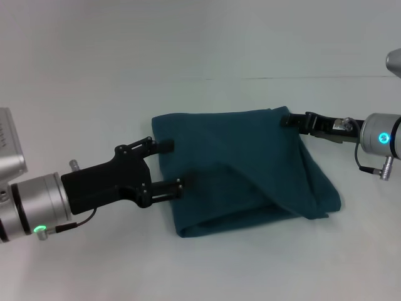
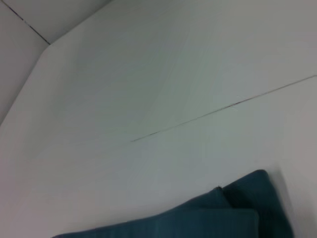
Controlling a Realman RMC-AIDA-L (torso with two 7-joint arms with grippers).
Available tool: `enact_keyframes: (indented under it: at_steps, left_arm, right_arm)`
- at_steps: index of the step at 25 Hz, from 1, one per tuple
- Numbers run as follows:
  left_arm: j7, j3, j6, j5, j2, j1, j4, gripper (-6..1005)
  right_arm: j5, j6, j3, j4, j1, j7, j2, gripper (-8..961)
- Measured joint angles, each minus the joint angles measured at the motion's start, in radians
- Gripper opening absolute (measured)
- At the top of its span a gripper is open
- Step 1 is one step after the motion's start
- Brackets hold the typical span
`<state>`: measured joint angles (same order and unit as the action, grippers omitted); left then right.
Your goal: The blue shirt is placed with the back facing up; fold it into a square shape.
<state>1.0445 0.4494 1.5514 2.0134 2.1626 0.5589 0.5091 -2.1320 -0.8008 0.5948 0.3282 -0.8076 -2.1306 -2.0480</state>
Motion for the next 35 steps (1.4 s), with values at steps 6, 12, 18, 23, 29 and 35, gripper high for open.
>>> enact_keyframes:
  at_steps: [6,12,18,23,29,35]
  left_arm:
    - [0.007,0.000,-0.014,0.004,-0.001,0.007,0.000,832]
    - [0.008,0.000,-0.015,-0.001,-0.001,0.008,0.000,832]
    - [0.009,0.000,-0.016,-0.003,0.000,0.007,-0.001,831]
    - [0.009,-0.001,-0.016,-0.003,0.000,0.007,-0.002,832]
    - [0.009,-0.003,-0.016,-0.003,-0.001,0.007,0.000,832]
    - [0.005,-0.005,-0.021,-0.002,-0.001,0.007,0.000,832]
  right_arm:
    - [0.000,-0.033,-0.004,-0.001,0.020,0.000,0.004,590]
    - [-0.007,-0.084,0.005,0.004,0.037,-0.023,0.014,591]
    - [-0.008,-0.093,0.031,0.005,0.041,-0.053,0.016,591]
    - [-0.008,-0.085,0.039,0.000,0.043,-0.060,0.016,592]
    - [-0.004,-0.071,0.039,-0.002,0.039,-0.060,0.007,585]
    - [-0.002,-0.053,0.039,-0.004,0.028,-0.060,-0.001,572]
